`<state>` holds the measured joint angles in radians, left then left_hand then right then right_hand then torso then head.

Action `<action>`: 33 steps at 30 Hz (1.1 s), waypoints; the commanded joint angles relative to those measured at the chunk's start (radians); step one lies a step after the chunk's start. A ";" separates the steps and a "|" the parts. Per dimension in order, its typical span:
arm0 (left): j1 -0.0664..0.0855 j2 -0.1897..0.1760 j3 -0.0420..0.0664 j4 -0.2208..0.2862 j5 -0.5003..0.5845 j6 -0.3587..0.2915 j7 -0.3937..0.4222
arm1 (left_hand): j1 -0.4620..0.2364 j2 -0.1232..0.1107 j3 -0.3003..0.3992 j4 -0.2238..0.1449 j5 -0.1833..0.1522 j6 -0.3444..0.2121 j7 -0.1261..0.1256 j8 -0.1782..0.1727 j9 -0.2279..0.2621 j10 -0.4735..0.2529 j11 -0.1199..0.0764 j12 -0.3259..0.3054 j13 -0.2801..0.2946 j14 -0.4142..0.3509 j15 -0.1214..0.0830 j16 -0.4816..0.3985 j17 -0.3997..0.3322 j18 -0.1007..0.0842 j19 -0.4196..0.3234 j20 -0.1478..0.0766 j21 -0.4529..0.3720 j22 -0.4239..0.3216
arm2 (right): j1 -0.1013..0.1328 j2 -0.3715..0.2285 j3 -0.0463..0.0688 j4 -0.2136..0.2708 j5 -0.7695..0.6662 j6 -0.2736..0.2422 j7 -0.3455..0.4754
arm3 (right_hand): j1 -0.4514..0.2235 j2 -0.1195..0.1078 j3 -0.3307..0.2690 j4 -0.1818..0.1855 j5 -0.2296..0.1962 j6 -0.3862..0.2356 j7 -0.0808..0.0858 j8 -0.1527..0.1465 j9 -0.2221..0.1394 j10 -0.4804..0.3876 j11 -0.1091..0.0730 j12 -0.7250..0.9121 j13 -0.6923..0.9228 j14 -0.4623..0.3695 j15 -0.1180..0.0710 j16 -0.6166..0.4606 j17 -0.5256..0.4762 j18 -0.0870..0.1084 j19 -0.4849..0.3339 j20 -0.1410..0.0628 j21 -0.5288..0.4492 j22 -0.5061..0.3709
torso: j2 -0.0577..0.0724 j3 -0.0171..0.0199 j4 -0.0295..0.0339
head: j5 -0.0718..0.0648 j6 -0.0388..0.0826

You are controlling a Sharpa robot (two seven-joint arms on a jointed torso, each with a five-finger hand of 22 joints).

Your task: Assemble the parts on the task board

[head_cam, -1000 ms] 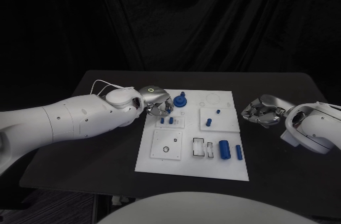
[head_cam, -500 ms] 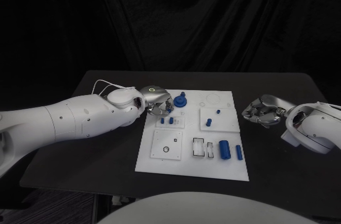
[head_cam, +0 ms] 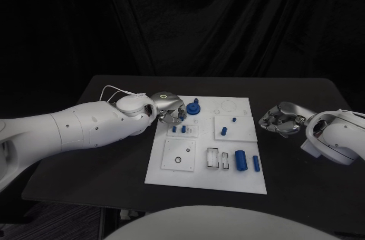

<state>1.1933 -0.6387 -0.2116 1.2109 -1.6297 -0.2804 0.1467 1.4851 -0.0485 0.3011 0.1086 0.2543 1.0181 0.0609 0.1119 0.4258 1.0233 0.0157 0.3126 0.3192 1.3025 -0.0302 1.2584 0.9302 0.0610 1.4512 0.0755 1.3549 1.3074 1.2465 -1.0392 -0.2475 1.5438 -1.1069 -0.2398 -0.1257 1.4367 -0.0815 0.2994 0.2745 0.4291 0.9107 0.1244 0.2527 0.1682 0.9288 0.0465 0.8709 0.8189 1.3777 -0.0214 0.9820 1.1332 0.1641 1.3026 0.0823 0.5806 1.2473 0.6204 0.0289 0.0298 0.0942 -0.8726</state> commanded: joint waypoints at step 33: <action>-0.004 0.011 0.001 -0.018 0.000 0.040 -0.003 | 0.003 -0.001 0.009 -0.017 -0.030 -0.037 -0.019 -0.034 -0.022 -0.041 0.005 -0.002 0.018 -0.048 0.001 -0.044 -0.068 -0.001 -0.035 0.006 -0.047 0.184 | -0.002 0.001 0.001 0.003 -0.005 0.022 -0.027 | 0.004 0.006 0.005 0.004 -0.006 -0.027 0.002 -0.009 -0.005 -0.001 -0.008 -0.006 -0.006 -0.012 -0.004 -0.007 -0.003 -0.002 -0.007 -0.001 -0.012 -0.001 | 0.001 0.0000 0.0008 | -0.001 0.000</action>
<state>1.1920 -0.6292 -0.2109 1.1952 -1.6293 -0.2524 0.1441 1.4825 -0.0510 0.3096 0.0950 0.2303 0.9843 0.0373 0.0811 0.4046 0.9864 0.0221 0.3125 0.3367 1.2614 -0.0286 1.2197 0.8627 0.0612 1.4223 0.0823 1.3136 1.3073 1.2465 -1.0363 -0.2473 1.5445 -1.1069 -0.2286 -0.1322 1.4367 -0.0815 0.3023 0.2773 0.4291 0.8891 0.1280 0.2469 0.1643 0.9288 0.0465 0.8710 0.8139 1.3742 -0.0250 0.9790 1.1308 0.1641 1.3027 0.0823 0.5749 1.2466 0.6209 0.0289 0.0307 0.0932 -0.8726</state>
